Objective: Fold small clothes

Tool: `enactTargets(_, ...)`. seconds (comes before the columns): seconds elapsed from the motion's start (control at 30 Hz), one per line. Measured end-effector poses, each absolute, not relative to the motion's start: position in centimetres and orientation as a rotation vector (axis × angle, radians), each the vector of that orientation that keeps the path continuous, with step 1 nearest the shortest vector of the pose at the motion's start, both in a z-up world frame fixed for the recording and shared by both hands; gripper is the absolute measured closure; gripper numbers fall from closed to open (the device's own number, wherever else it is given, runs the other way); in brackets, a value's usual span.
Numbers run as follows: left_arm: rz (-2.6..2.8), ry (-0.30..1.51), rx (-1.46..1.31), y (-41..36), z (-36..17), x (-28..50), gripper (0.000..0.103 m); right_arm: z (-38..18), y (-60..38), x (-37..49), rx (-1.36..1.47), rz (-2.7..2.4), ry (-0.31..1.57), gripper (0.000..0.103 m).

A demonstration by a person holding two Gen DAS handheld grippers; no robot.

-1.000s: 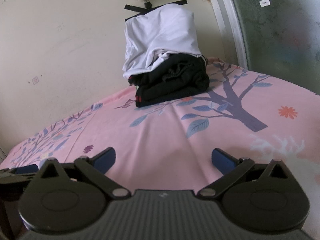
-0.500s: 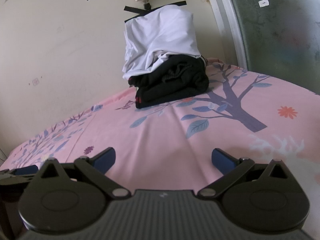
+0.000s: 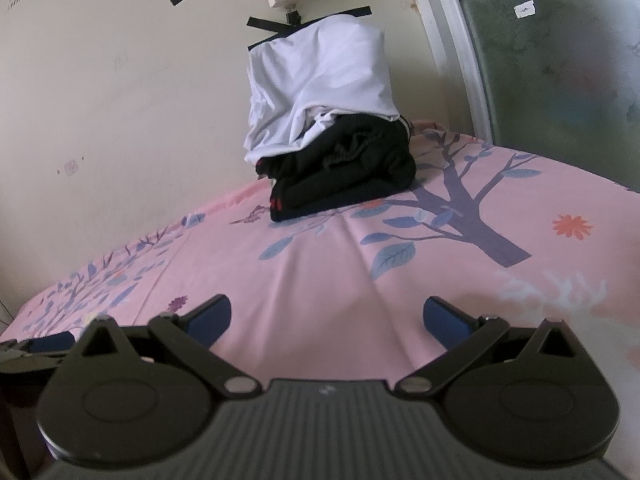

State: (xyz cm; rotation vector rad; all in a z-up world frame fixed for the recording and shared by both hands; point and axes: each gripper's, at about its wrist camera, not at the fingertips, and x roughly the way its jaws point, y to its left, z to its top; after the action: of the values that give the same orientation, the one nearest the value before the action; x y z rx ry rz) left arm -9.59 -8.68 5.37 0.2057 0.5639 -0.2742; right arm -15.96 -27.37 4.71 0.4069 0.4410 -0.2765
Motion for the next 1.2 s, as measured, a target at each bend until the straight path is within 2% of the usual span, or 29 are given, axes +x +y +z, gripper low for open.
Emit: enactTargets(1.2,-0.267,0.551,0.241,-8.62,5.28,-9.89,0.000,4.56,-27.49,-15.13,0.374,-0.271,0.469,0.006)
